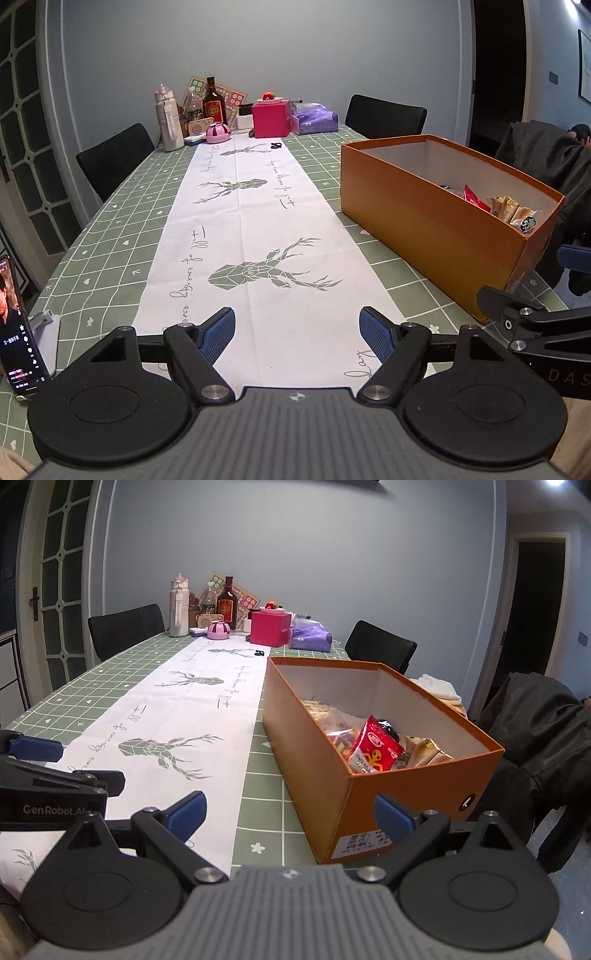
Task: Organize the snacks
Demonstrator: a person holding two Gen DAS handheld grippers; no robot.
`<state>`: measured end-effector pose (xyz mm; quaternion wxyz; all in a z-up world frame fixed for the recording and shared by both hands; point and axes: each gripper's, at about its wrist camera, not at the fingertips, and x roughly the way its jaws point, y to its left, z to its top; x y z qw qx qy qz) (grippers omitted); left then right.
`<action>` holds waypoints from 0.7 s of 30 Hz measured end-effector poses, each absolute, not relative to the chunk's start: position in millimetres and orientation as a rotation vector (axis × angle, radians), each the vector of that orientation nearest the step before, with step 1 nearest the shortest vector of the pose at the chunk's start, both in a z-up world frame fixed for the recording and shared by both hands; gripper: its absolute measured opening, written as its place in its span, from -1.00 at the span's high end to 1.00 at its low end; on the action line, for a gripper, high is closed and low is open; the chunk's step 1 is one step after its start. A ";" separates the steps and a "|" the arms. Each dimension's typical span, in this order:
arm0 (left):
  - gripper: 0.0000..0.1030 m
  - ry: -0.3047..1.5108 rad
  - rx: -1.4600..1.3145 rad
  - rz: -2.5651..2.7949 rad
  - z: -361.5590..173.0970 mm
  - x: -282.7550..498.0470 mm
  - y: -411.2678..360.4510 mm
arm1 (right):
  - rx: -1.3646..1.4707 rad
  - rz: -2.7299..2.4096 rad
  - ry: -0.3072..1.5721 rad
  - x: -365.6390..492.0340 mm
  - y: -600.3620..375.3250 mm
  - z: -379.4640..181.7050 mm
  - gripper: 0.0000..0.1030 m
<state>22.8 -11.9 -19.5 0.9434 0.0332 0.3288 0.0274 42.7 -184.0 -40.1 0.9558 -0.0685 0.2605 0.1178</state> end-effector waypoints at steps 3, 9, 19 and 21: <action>-0.75 0.675 0.075 0.059 -19.4 22.7 -12.7 | -0.144 0.243 0.528 42.6 -181.8 -40.0 -0.84; -0.75 0.680 0.076 0.064 -17.7 20.8 -12.8 | -0.145 0.253 0.521 39.7 -181.2 -37.6 -0.85; -0.75 0.689 0.075 0.061 -18.4 21.5 -13.0 | -0.150 0.261 0.520 39.7 -178.4 -36.7 -0.85; -0.75 0.692 0.074 0.060 -18.9 22.0 -12.7 | -0.153 0.264 0.521 39.5 -177.6 -37.0 -0.85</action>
